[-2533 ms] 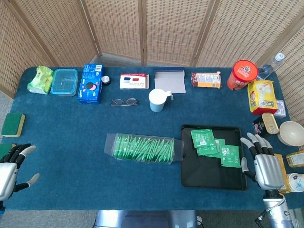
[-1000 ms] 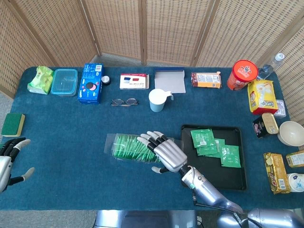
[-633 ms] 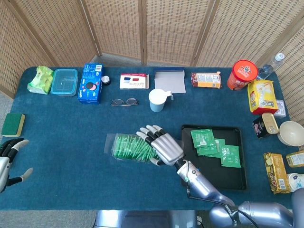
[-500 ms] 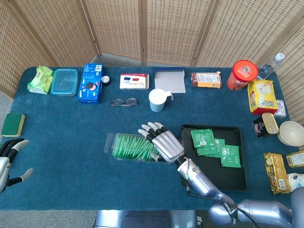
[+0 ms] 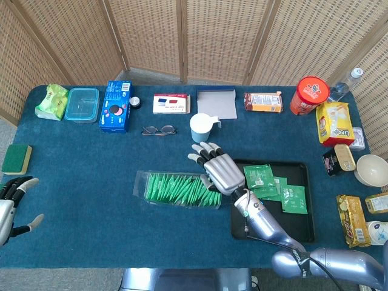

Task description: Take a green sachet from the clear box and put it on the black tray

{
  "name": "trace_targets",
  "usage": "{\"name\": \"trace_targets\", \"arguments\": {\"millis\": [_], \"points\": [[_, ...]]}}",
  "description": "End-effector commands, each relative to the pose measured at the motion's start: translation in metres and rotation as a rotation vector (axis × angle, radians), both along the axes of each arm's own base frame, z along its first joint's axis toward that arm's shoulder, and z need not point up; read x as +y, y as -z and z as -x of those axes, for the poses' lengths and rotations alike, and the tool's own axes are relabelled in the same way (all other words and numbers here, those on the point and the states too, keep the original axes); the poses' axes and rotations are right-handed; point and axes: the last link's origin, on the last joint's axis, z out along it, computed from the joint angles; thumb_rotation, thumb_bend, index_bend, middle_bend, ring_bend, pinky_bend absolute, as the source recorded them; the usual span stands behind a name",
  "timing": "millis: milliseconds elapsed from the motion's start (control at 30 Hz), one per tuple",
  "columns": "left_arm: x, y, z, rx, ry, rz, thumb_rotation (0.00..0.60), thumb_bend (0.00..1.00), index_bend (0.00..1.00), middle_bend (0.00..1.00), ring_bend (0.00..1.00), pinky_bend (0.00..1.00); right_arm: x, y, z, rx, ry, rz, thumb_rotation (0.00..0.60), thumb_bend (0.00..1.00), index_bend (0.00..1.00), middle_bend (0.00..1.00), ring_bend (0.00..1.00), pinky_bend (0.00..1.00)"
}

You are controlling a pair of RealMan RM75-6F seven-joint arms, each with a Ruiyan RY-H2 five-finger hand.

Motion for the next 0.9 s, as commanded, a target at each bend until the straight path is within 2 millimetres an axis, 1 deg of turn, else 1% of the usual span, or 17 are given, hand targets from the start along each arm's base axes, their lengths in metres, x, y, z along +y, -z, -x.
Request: {"name": "trace_targets", "arguments": {"millis": [33, 133, 300, 400, 500, 667, 800, 900], "points": [[0.0, 0.0, 0.0, 0.0, 0.0, 0.001, 0.6, 0.19, 0.18, 0.16, 0.12, 0.26, -0.003, -0.003, 0.0, 0.003, 0.006, -0.004, 0.6, 0.59, 0.23, 0.11, 0.06, 0.11], [0.0, 0.0, 0.0, 0.0, 0.0, 0.0, 0.6, 0.19, 0.18, 0.16, 0.12, 0.26, -0.005, -0.004, 0.001, 0.016, 0.018, -0.023, 0.6, 0.62, 0.3, 0.11, 0.07, 0.11], [0.0, 0.0, 0.0, 0.001, -0.001, 0.0, 0.6, 0.19, 0.18, 0.16, 0.12, 0.26, -0.011, -0.004, 0.001, 0.012, 0.046, -0.06, 0.6, 0.66, 0.46, 0.15, 0.12, 0.11], [0.0, 0.0, 0.0, 0.002, -0.002, -0.001, 0.6, 0.19, 0.18, 0.16, 0.12, 0.26, -0.016, -0.006, 0.0, 0.001, 0.053, -0.062, 0.6, 0.67, 0.51, 0.17, 0.16, 0.12], [0.0, 0.0, 0.0, 0.003, -0.003, -0.001, 0.6, 0.19, 0.18, 0.15, 0.12, 0.26, -0.02, -0.009, -0.001, -0.014, 0.063, -0.065, 0.6, 0.67, 0.55, 0.18, 0.18, 0.12], [0.0, 0.001, 0.0, 0.003, -0.003, 0.002, 0.6, 0.19, 0.18, 0.15, 0.12, 0.26, -0.025, -0.013, -0.002, -0.043, 0.087, -0.079, 0.6, 0.68, 0.59, 0.18, 0.19, 0.12], [0.0, 0.001, 0.0, 0.004, -0.005, 0.002, 0.6, 0.19, 0.18, 0.15, 0.12, 0.26, -0.03, -0.017, -0.001, -0.058, 0.112, -0.1, 0.6, 0.68, 0.6, 0.18, 0.19, 0.12], [0.0, 0.001, 0.0, 0.005, -0.005, 0.001, 0.6, 0.19, 0.18, 0.15, 0.12, 0.26, -0.033, -0.017, -0.002, -0.059, 0.124, -0.115, 0.6, 0.68, 0.59, 0.18, 0.19, 0.12]]}}
